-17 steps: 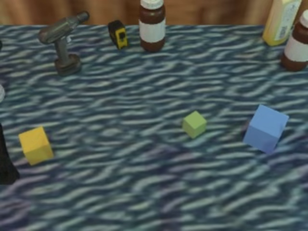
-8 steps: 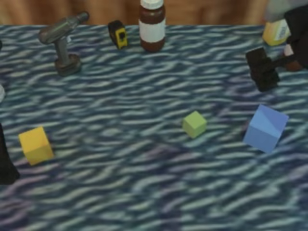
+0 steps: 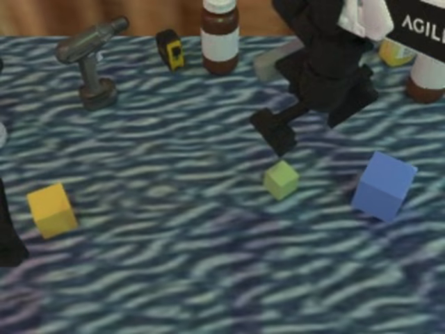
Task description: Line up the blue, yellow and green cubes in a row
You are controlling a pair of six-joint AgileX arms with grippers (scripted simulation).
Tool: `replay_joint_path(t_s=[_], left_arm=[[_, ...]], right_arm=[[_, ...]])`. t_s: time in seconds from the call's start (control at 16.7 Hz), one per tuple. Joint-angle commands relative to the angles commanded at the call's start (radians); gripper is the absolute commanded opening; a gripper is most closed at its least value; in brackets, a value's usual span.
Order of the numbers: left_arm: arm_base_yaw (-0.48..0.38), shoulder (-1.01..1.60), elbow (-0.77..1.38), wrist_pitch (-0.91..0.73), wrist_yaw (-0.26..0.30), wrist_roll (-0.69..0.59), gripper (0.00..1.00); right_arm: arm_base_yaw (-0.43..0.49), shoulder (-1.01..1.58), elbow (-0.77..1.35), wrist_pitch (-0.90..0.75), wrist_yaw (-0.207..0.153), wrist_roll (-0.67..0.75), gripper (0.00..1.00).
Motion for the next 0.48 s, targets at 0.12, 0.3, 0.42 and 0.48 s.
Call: replay_joint_path(t_s=[0.12,0.3,0.42,0.48], left_arm=[[0.000,0.000,0.000,0.000,0.000,0.000,1.00],[0.000,0.000,0.000,0.000,0.000,0.000,1.00],[0.000,0.000,0.000,0.000,0.000,0.000,1.00],[0.000,0.000,0.000,0.000,0.000,0.000,1.00]], right_arm=[[0.024,0.107,0.100,-0.053,0.002,-0.005,1.00],[0.046,0.192,0.187,-0.098,0.004,-0.009,1.00],[0.048,0.202,0.197,-0.104,0.004,-0.009,1.00],[0.048,0.202,0.197,-0.104,0.004,-0.009,1.00]])
